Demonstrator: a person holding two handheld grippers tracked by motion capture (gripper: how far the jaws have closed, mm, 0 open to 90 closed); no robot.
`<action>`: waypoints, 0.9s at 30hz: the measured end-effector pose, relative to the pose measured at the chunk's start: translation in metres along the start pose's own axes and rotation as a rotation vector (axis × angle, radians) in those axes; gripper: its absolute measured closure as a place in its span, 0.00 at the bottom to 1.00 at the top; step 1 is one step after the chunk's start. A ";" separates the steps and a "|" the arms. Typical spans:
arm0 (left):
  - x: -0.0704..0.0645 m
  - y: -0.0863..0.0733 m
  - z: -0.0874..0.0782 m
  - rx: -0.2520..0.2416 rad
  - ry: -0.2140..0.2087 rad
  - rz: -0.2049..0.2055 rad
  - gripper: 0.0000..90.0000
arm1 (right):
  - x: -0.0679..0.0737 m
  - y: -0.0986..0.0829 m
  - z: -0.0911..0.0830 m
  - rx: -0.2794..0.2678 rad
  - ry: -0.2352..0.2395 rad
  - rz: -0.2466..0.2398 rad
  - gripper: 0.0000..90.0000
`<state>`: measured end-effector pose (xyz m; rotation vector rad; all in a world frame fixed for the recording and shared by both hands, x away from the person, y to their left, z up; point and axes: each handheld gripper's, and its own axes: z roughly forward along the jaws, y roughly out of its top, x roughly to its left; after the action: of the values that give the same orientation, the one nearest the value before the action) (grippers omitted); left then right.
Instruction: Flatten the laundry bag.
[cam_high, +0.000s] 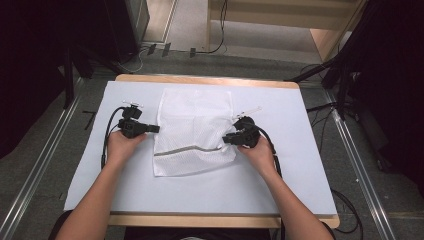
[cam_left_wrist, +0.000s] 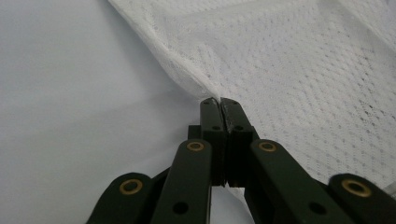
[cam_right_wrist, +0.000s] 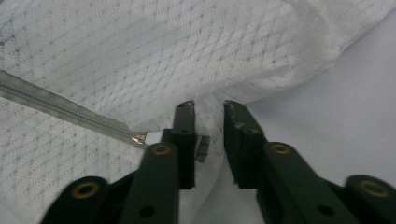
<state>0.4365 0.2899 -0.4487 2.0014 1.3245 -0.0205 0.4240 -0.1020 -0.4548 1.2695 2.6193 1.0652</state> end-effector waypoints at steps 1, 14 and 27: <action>0.000 0.000 0.000 0.001 0.002 0.001 1.00 | -0.001 0.000 0.000 0.003 0.001 -0.001 0.95; 0.004 -0.002 -0.002 0.005 -0.001 -0.018 1.00 | 0.007 -0.023 -0.033 -0.010 0.020 -0.006 0.98; 0.001 -0.007 -0.001 0.052 -0.016 -0.016 1.00 | 0.029 -0.065 -0.046 -0.003 0.035 0.008 0.98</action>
<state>0.4306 0.2930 -0.4522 2.0298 1.3417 -0.0788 0.3468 -0.1352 -0.4516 1.2730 2.6393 1.1022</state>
